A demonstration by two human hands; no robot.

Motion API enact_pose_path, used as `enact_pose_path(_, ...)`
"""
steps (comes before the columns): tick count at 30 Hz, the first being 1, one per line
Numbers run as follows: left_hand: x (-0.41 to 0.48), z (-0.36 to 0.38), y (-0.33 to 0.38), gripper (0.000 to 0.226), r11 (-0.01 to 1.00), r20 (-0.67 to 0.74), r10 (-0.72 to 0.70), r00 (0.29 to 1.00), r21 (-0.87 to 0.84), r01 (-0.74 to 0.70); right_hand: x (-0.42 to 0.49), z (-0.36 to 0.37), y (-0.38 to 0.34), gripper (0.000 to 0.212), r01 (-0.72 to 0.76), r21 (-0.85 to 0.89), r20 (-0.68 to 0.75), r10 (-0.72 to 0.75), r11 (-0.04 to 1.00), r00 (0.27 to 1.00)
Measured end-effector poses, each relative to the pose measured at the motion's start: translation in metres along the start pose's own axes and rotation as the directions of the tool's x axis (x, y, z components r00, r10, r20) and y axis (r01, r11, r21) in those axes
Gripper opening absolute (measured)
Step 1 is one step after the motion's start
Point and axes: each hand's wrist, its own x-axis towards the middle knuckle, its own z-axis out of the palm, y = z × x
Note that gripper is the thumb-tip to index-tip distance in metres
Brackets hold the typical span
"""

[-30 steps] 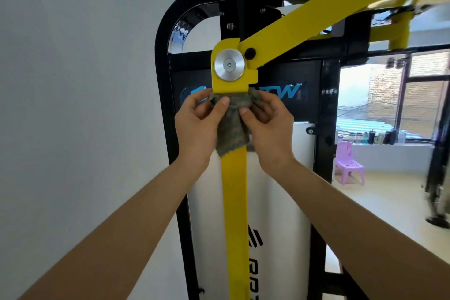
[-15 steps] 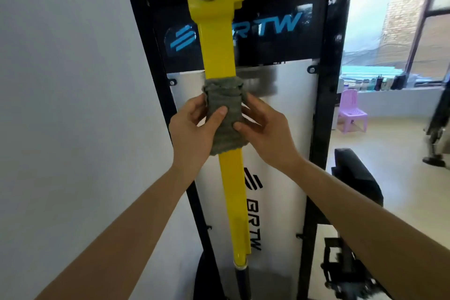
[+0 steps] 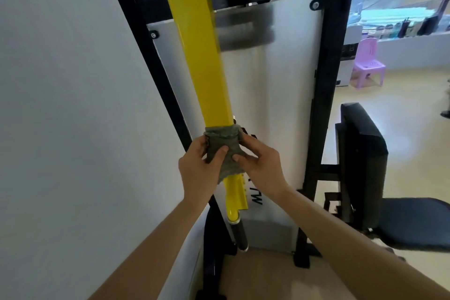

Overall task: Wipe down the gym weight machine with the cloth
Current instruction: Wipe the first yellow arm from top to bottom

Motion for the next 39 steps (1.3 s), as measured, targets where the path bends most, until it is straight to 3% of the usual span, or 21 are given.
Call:
enact_pose_path(10, -0.070, 0.021, -0.041, 0.028, 0.970, 0.069, -0.201, 0.977, 0.153, 0.188, -0.042, 0.003, 0.074, 0.051, -0.224, -0.012, 0.099, 0.224, 0.975, 0.970)
enact_pose_path(16, -0.106, 0.024, -0.045, 0.043, 0.965, 0.061, -0.092, 0.994, 0.251, 0.074, -0.049, -0.008, 0.080, 0.036, -0.250, 0.000, 0.217, 0.244, 0.968, 0.945)
enact_pose_path(20, -0.101, 0.029, -0.042, 0.036, 0.903, 0.009, 0.042, 0.999, 0.429, -0.042, -0.037, -0.016, 0.073, 0.043, -0.257, 0.116, 0.238, 0.224, 0.959, 0.945)
enact_pose_path(22, -0.093, 0.032, -0.039, 0.034, 0.885, -0.016, 0.041, 0.999, 0.464, -0.029, -0.029, -0.016, 0.069, 0.046, -0.258, 0.144, 0.223, 0.223, 0.955, 0.949)
enact_pose_path(27, -0.070, 0.034, -0.030, 0.023, 0.948, -0.131, -0.101, 0.986, 0.289, 0.136, -0.009, -0.010, 0.057, 0.045, -0.176, 0.155, 0.130, 0.156, 0.972, 0.979)
enact_pose_path(29, -0.064, 0.036, -0.030, 0.018, 0.966, -0.165, -0.104, 0.981, 0.219, 0.139, -0.004, -0.007, 0.053, 0.045, -0.122, 0.143, 0.093, 0.110, 0.982, 0.990)
enact_pose_path(32, -0.062, 0.042, -0.038, 0.011, 0.955, -0.157, 0.053, 0.986, 0.298, -0.004, -0.005, -0.006, 0.061, 0.043, -0.094, 0.089, 0.091, 0.086, 0.992, 0.992)
enact_pose_path(36, -0.075, 0.054, -0.050, 0.014, 0.819, -0.093, 0.291, 0.952, 0.538, -0.198, -0.014, -0.010, 0.087, 0.040, -0.125, 0.010, 0.184, 0.121, 0.992, 0.975)
enact_pose_path(39, -0.087, 0.070, -0.051, 0.016, 0.711, -0.047, 0.344, 0.938, 0.665, -0.228, -0.019, -0.014, 0.108, 0.040, -0.161, 0.008, 0.294, 0.152, 0.987, 0.944)
